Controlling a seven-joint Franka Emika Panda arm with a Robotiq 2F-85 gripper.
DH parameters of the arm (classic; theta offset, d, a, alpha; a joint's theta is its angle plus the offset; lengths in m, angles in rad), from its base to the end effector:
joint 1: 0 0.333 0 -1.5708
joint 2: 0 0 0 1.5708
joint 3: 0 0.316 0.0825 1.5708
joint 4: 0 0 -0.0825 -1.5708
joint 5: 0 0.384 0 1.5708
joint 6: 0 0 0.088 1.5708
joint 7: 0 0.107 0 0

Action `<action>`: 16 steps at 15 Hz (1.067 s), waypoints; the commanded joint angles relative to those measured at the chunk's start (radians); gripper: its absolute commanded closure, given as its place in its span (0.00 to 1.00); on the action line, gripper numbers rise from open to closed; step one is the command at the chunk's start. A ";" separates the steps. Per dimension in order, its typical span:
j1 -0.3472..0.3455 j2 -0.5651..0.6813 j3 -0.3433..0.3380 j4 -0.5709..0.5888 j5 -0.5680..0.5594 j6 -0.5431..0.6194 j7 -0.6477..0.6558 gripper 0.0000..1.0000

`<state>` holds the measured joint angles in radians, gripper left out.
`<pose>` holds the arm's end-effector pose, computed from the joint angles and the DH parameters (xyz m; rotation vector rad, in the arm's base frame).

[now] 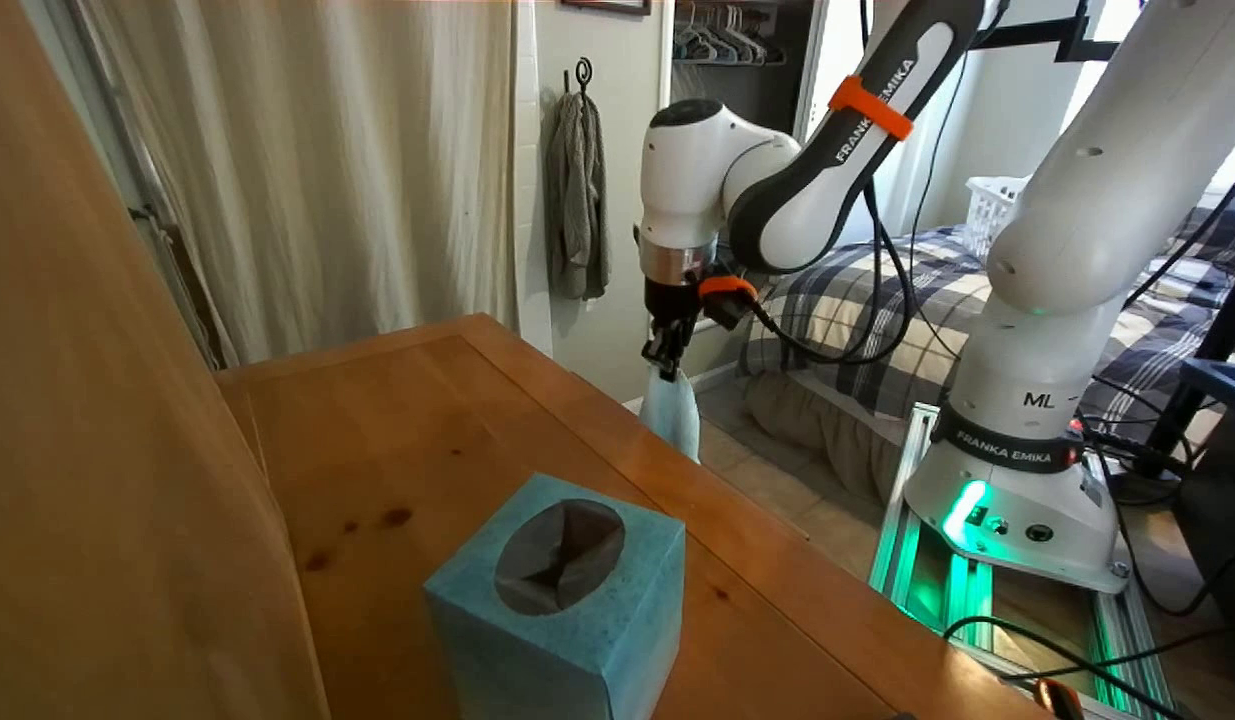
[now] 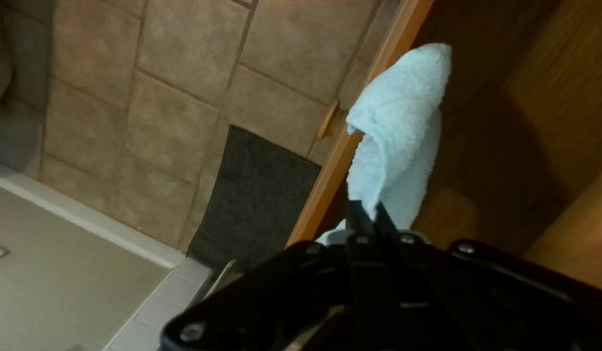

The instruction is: Put the towel into the drawer

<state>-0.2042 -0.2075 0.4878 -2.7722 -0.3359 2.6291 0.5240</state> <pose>0.3714 0.1067 0.2709 2.9005 0.0637 0.1861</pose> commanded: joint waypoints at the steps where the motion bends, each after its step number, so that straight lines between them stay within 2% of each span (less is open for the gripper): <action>1: 0.101 0.150 -0.152 0.001 0.050 0.120 -0.069 0.99; 5: 0.201 0.286 -0.255 0.001 0.172 0.245 -0.202 0.99; 7: 0.235 0.349 -0.272 0.007 0.247 0.281 -0.287 0.99; 10: 0.253 0.416 -0.250 0.020 0.353 0.335 -0.395 0.99; 11: 0.244 0.431 -0.226 0.027 0.393 0.341 -0.441 0.82; 12: 0.236 0.438 -0.212 0.030 0.416 0.349 -0.473 0.71; 16: 0.184 0.409 -0.151 0.022 0.511 0.363 -0.608 0.47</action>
<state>0.0096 0.2125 0.2695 -2.7601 0.0927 2.9588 -0.0009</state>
